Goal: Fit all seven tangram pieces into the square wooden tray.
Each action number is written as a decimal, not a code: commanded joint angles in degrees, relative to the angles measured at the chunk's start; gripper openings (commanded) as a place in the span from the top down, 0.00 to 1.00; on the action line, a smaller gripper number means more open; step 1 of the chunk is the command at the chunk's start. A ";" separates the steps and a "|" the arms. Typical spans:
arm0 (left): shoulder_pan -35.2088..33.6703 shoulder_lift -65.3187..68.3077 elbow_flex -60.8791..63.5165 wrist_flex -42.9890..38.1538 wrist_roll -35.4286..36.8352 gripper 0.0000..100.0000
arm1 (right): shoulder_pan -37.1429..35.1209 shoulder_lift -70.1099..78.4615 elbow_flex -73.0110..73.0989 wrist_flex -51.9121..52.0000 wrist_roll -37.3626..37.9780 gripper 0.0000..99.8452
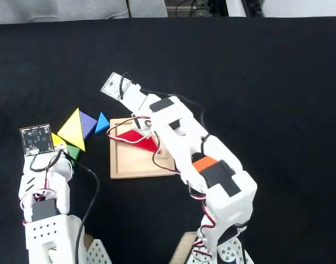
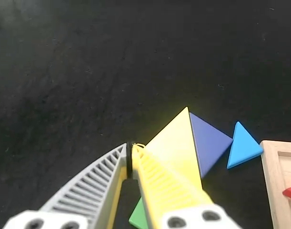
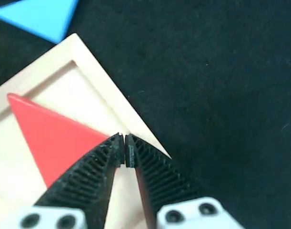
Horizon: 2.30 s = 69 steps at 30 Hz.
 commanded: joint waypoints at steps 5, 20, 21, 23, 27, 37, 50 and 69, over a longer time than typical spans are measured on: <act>0.84 0.00 -0.57 -1.32 0.09 0.97 | -1.23 -0.31 -3.12 4.13 -0.18 0.99; 0.92 0.00 -0.57 -1.32 0.09 0.97 | -6.59 -6.11 -3.21 16.09 5.98 0.99; 0.92 0.00 -0.57 -1.32 0.09 0.97 | -6.15 -6.55 -2.95 14.33 3.25 0.99; 0.92 0.00 -0.57 -1.32 0.09 0.97 | -5.10 -6.73 -2.24 10.99 -2.20 0.99; 0.92 0.00 -0.57 -1.32 0.09 0.97 | -4.48 -5.76 -1.01 8.53 -4.84 0.99; 0.92 0.00 -0.57 -1.32 0.09 0.97 | -2.99 -5.58 1.71 13.10 -1.41 0.99; 0.92 0.00 -0.57 -1.41 0.09 0.97 | -1.85 -9.36 1.10 15.91 -1.05 0.99; 0.13 0.00 -3.56 4.57 -5.10 0.97 | 10.46 -50.77 39.16 0.35 -9.41 0.99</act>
